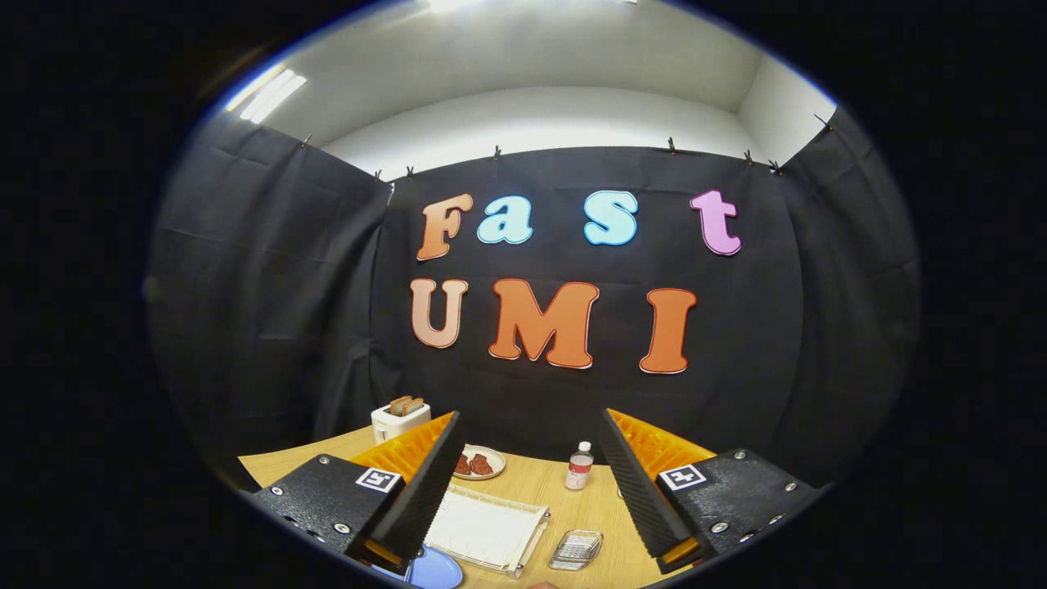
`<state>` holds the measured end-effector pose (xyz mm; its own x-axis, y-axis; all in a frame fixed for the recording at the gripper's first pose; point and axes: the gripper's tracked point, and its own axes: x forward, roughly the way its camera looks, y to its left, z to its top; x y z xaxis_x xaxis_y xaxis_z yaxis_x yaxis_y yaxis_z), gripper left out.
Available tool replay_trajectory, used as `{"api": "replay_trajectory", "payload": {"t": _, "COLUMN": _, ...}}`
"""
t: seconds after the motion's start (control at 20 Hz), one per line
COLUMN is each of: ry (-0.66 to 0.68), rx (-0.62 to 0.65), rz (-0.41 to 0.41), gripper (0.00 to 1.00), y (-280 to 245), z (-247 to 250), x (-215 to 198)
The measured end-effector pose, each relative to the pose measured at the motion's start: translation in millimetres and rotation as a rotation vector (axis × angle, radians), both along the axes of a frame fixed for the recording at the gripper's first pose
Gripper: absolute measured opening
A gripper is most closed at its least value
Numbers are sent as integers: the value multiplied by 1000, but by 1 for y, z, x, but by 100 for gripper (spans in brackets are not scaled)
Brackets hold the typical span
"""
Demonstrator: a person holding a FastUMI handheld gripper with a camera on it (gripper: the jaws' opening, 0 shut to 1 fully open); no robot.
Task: Take the plate from the dish rack, then take the spoon from the basket and place it into the plate.
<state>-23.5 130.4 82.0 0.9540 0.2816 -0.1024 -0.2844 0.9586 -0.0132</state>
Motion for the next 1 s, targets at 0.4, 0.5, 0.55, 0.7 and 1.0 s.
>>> {"api": "replay_trajectory", "payload": {"t": 0.4, "ry": -22, "rx": -1, "rz": -6, "gripper": 99, "y": -5, "z": -1, "x": -1}}
{"api": "replay_trajectory", "payload": {"t": 0.5, "ry": -28, "rx": -13, "rz": -12, "gripper": 99, "y": -9, "z": -2, "x": -1}}
{"api": "replay_trajectory", "payload": {"t": 0.55, "ry": -30, "rx": -18, "rz": -15, "gripper": 99, "y": -10, "z": -3, "x": -1}}
{"api": "replay_trajectory", "payload": {"t": 0.7, "ry": -39, "rx": -16, "rz": -20, "gripper": 99, "y": -15, "z": -3, "x": -2}}
{"api": "replay_trajectory", "payload": {"t": 1.0, "ry": -71, "rx": 1, "rz": -13, "gripper": 99, "y": -20, "z": -6, "x": 3}}
